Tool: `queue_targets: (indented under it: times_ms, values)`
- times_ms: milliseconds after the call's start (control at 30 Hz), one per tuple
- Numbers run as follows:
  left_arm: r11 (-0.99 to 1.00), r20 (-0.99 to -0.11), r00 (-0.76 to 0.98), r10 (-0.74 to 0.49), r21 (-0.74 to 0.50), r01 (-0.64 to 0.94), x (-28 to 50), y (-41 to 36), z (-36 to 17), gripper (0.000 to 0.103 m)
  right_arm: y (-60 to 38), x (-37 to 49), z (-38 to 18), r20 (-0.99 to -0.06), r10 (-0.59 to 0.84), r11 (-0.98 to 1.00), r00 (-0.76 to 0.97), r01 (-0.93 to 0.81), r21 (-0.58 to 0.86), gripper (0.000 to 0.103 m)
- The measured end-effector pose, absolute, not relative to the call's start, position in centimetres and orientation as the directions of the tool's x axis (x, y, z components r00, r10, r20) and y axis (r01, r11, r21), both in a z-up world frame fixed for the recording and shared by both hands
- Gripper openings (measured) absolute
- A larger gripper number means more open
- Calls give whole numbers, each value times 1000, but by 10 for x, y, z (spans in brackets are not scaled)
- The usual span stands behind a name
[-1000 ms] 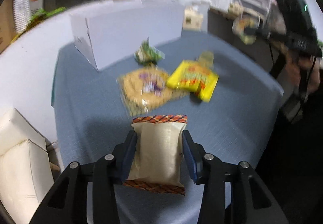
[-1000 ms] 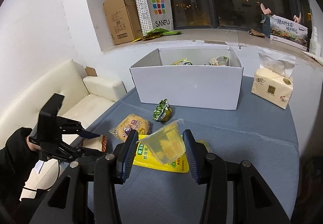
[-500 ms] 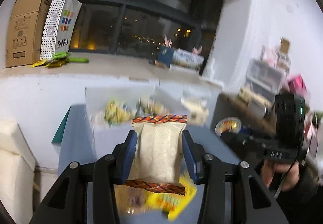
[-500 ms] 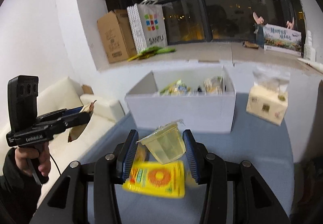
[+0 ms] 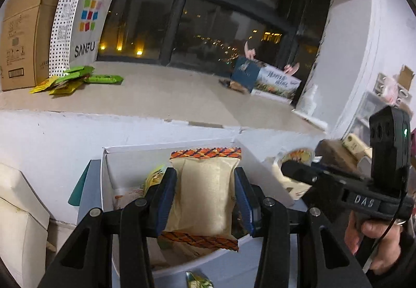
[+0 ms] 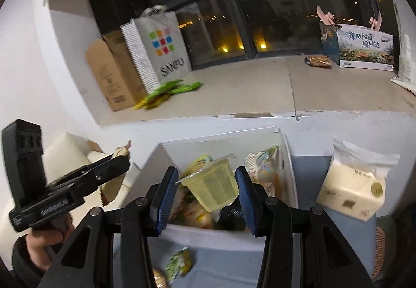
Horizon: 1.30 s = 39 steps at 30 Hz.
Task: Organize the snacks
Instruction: 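Lower the jelly cup and bread bag into the white box and release both, then move both tools back from the box toward the remaining snacks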
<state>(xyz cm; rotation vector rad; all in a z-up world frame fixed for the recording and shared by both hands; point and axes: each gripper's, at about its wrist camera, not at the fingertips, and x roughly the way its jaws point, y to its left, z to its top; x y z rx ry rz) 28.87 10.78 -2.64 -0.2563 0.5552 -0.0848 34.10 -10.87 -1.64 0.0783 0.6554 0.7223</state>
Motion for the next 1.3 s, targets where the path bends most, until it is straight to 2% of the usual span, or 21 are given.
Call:
queue_targets:
  times_ms: [67, 133, 167, 200, 267, 333, 500, 800, 933, 1067, 1133, 1300]
  values:
    - [968, -533, 834, -145, -251, 8, 298, 108, -34, 51, -104, 354, -20, -545, 628, 762, 555, -583, 283, 50]
    - [972, -564, 817, -119, -232, -19, 304, 109, -40, 65, -101, 367, -24, -555, 621, 769, 553, -568, 294, 50]
    - [973, -580, 807, -112, -230, -30, 306, 110, -43, 91, -101, 372, -25, -560, 620, 771, 550, -560, 303, 51]
    - [970, -588, 802, -109, -239, -44, 307, 113, -46, 103, -100, 376, -26, -564, 623, 769, 542, -557, 314, 54]
    - [966, -572, 814, -104, -253, -55, 302, 119, -47, 103, -99, 384, -28, -582, 619, 771, 527, -546, 327, 103]
    - [967, -579, 809, -107, -250, -52, 300, 121, -49, 103, -104, 381, -26, -556, 615, 780, 560, -537, 321, 103]
    - [968, -570, 816, -100, -245, -53, 289, 124, -43, 103, -107, 373, -23, -560, 585, 800, 587, -533, 276, 103]
    - [985, -471, 878, -90, -173, 8, 211, 107, -12, 103, -116, 331, -4, -493, 643, 755, 586, -594, 279, 103]
    - [984, -419, 901, -111, -173, 41, 156, 97, -3, 103, -137, 290, 5, -400, 722, 686, 565, -659, 308, 103]
    - [976, -349, 924, -155, -202, 88, 96, 86, -2, 103, -156, 242, 10, -387, 743, 659, 546, -696, 285, 103]
    - [979, -353, 926, -137, -190, 72, 77, 80, -5, 103, -171, 210, 9, -351, 748, 656, 563, -707, 264, 103]
    - [977, -358, 922, -146, -195, 79, 35, 67, -23, 103, -198, 154, -8, -339, 741, 664, 580, -708, 240, 103]
